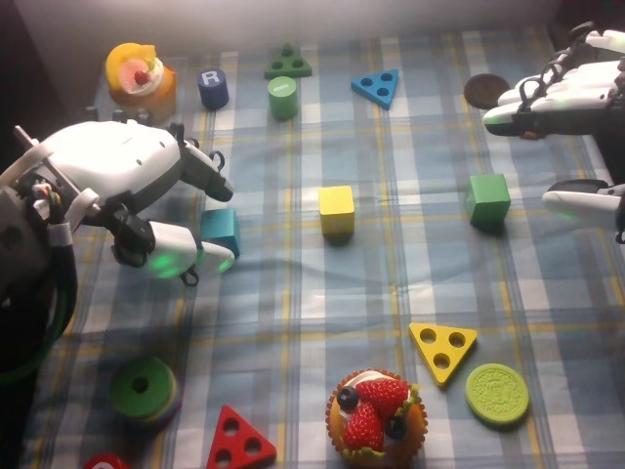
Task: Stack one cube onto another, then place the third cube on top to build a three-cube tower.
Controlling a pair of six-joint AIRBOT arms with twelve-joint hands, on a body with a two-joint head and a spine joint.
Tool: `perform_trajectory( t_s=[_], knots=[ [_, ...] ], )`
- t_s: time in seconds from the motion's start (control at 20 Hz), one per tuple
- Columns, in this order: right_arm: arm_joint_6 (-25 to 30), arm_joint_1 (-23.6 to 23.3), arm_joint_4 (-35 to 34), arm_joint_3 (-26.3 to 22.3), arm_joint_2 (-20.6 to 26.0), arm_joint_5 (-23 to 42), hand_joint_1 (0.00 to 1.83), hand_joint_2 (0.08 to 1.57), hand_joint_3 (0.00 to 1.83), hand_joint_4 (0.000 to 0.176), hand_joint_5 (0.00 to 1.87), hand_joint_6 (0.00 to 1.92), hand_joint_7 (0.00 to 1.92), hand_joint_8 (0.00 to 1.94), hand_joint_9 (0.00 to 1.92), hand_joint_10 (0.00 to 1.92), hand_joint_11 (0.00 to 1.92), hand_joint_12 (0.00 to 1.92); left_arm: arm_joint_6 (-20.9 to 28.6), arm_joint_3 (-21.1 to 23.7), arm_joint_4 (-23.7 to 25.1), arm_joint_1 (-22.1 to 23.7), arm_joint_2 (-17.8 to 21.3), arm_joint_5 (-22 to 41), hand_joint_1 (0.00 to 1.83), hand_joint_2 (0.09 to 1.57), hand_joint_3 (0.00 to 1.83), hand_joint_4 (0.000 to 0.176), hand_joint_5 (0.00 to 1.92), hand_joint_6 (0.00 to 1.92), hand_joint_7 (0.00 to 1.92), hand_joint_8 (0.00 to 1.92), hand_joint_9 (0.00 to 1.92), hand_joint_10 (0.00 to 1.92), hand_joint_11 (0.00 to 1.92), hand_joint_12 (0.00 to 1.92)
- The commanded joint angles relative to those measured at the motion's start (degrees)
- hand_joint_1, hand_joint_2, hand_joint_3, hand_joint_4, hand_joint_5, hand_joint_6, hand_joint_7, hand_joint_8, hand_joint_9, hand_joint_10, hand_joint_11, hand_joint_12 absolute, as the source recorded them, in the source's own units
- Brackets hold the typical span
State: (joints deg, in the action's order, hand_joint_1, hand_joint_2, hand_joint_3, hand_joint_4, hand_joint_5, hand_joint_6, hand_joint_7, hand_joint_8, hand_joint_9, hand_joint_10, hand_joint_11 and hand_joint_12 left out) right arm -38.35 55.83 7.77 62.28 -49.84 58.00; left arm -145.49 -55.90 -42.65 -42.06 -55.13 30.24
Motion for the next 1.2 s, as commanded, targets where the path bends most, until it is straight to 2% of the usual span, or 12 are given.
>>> perform_trajectory(
  t_s=[0.0, 0.25, 0.45, 0.55, 0.6, 0.75, 0.8, 0.85, 0.9, 0.95, 1.0, 1.15],
  knots=[
    [0.42, -0.94, -1.24, 0.02, 0.09, 6.82, 0.57, 1.31, 0.00, 0.000, 0.55, 0.00, 0.58, 0.01, 0.56, 0.02, 0.17, 1.01, -0.05, -0.33, 1.30, 0.86, -0.19, 4.65, 0.70, 1.00, 0.00, 0.112, 0.80, 0.01, 0.65, 0.01, 0.51, 0.01, 0.25, 0.21],
    [0.65, -0.90, -0.72, 0.00, 0.07, 6.78, 0.61, 1.32, 0.00, 0.000, 0.54, 0.00, 0.58, 0.00, 0.57, 0.01, 0.17, 1.02, -0.05, -1.14, 0.59, 0.83, -0.55, 3.59, 0.78, 1.01, 0.00, 0.104, 0.89, 0.01, 0.70, 0.01, 0.54, 0.00, 0.23, 0.18],
    [0.77, -0.91, -0.41, 0.07, 0.07, 6.73, 0.65, 1.33, 0.00, 0.000, 0.54, 0.00, 0.59, 0.00, 0.58, 0.01, 0.18, 1.05, -0.05, -1.53, 0.25, 0.79, -0.86, 3.32, 0.76, 0.99, 0.00, 0.118, 0.93, 0.02, 0.75, 0.02, 0.57, 0.01, 0.22, 0.19],
    [0.77, -0.91, -0.30, 0.14, 0.05, 6.71, 0.67, 1.34, 0.00, 0.000, 0.53, 0.00, 0.58, 0.00, 0.57, 0.00, 0.15, 1.06, -0.05, -2.00, 0.23, 0.80, -1.55, 3.19, 0.78, 0.99, 0.00, 0.097, 0.95, 0.02, 0.77, 0.02, 0.58, 0.01, 0.23, 0.20],
    [0.77, -0.91, -0.26, 0.17, 0.01, 6.68, 0.67, 1.34, 0.00, 0.000, 0.54, 0.00, 0.59, 0.00, 0.58, 0.01, 0.16, 1.07, -0.05, -2.17, 0.19, 0.78, -1.75, 3.07, 0.76, 0.99, 0.00, 0.119, 0.95, 0.02, 0.76, 0.01, 0.58, 0.01, 0.23, 0.20],
    [0.77, -0.90, -0.24, 0.29, -0.06, 6.43, 0.68, 1.34, 0.00, 0.000, 0.53, 0.00, 0.59, 0.00, 0.58, 0.01, 0.17, 1.07, -0.05, -2.54, -0.17, 0.70, -2.03, 2.71, 0.78, 0.96, 0.00, 0.127, 0.99, 0.00, 0.81, 0.01, 0.61, 0.01, 0.15, 0.41],
    [0.76, -0.85, -0.24, 0.29, -0.07, 6.29, 0.67, 1.34, 0.00, 0.000, 0.53, 0.00, 0.59, 0.00, 0.58, 0.00, 0.17, 1.08, -0.05, -3.04, -0.65, 0.71, -2.43, 2.45, 0.99, 1.05, 0.00, 0.167, 1.05, 0.66, 0.86, 0.01, 0.68, 0.01, 0.10, 0.53],
    [0.76, -0.85, -0.24, 0.30, -0.07, 6.27, 0.67, 1.34, 0.00, 0.000, 0.53, 0.00, 0.59, 0.00, 0.58, 0.00, 0.17, 1.08, -0.05, -3.17, -0.79, 0.73, -2.57, 2.41, 0.99, 1.05, 0.00, 0.167, 1.05, 0.66, 0.86, 0.01, 0.68, 0.01, 0.10, 0.53],
    [0.76, -0.84, -0.24, 0.33, -0.07, 6.25, 0.62, 1.35, 0.00, 0.000, 0.52, 0.00, 0.59, 0.00, 0.58, 0.00, 0.15, 1.11, -0.05, -3.40, -1.02, 0.87, -2.92, 2.31, 1.02, 1.10, 0.00, 0.176, 1.00, 0.93, 0.95, 0.03, 0.74, 0.03, 0.13, 0.54],
    [0.76, -0.82, -0.24, 0.35, -0.09, 6.25, 0.60, 1.36, 0.00, 0.000, 0.51, 0.00, 0.59, 0.00, 0.57, 0.00, 0.14, 1.14, -0.05, -3.43, -1.08, 0.95, -3.03, 2.32, 1.19, 1.12, 0.00, 0.000, 1.10, 0.71, 0.84, 1.07, 0.78, 0.05, 0.16, 0.53],
    [0.76, -0.82, -0.24, 0.37, -0.13, 6.25, 0.59, 1.36, 0.00, 0.000, 0.50, 0.00, 0.58, 0.00, 0.56, 0.00, 0.12, 1.14, -0.05, -3.42, -1.13, 1.08, -3.14, 2.55, 1.21, 1.14, 0.00, 0.000, 1.08, 0.70, 0.82, 1.30, 0.80, 0.05, 0.17, 0.53],
    [0.76, -0.82, -0.25, 0.41, -0.35, 6.25, 0.55, 1.37, 0.00, 0.000, 0.51, 0.00, 0.58, 0.00, 0.56, 0.00, 0.12, 1.14, 1.81, -3.40, -1.26, 1.20, -3.77, 3.41, 1.21, 1.15, 0.00, 0.000, 1.01, 0.81, 0.84, 1.33, 0.81, 0.07, 0.13, 0.53]
  ],
)
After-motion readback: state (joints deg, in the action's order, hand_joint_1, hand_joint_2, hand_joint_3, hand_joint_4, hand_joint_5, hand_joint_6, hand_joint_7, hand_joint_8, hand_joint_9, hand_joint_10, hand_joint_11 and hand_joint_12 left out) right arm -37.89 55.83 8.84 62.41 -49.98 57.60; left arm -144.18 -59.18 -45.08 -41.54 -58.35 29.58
